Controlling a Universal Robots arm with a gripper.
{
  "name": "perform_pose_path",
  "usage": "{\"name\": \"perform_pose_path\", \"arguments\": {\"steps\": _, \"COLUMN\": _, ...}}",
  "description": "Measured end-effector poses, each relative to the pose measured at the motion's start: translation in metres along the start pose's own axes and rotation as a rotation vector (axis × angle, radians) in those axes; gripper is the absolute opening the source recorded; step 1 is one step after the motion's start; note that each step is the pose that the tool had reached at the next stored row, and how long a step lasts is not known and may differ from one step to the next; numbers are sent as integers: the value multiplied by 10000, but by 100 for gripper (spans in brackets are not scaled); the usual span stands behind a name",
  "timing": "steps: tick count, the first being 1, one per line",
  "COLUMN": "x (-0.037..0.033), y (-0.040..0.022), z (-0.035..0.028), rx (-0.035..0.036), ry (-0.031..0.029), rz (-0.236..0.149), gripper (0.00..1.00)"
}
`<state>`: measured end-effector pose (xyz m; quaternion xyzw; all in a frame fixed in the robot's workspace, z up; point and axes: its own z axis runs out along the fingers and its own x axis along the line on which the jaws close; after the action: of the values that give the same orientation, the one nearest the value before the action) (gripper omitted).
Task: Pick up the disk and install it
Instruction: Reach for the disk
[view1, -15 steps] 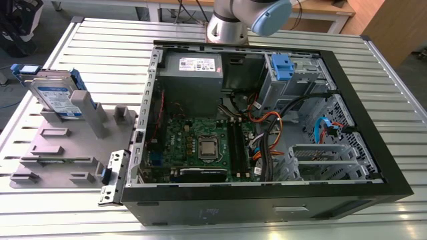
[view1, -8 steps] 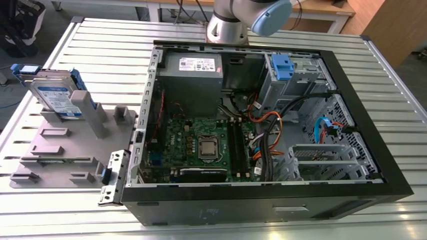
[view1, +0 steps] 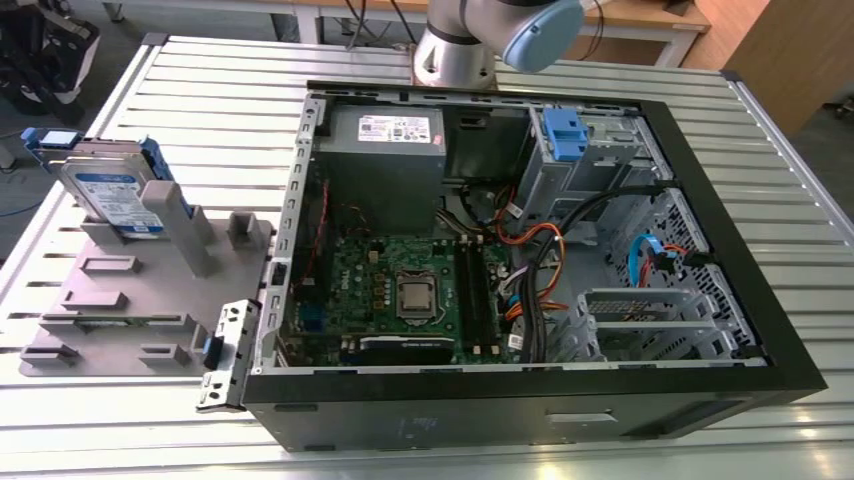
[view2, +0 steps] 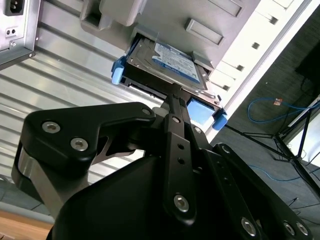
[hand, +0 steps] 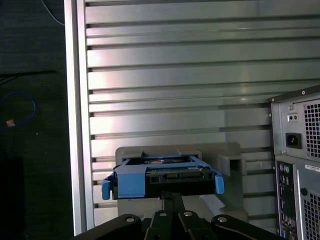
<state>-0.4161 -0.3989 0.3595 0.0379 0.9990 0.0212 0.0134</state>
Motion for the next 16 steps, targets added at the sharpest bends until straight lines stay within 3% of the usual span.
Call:
{"name": "perform_pose_path", "arguments": {"steps": 3, "x": 0, "y": -1, "z": 6, "rx": 1, "ry": 1, "rz": -1, "gripper": 11}}
{"name": "perform_pose_path", "arguments": {"steps": 11, "x": 4, "y": -7, "z": 138, "rx": 0, "ry": -1, "rz": -1, "gripper": 11}}
{"name": "perform_pose_path", "arguments": {"steps": 16, "x": 6, "y": -7, "z": 158, "rx": 0, "ry": -1, "rz": 1, "gripper": 11}}
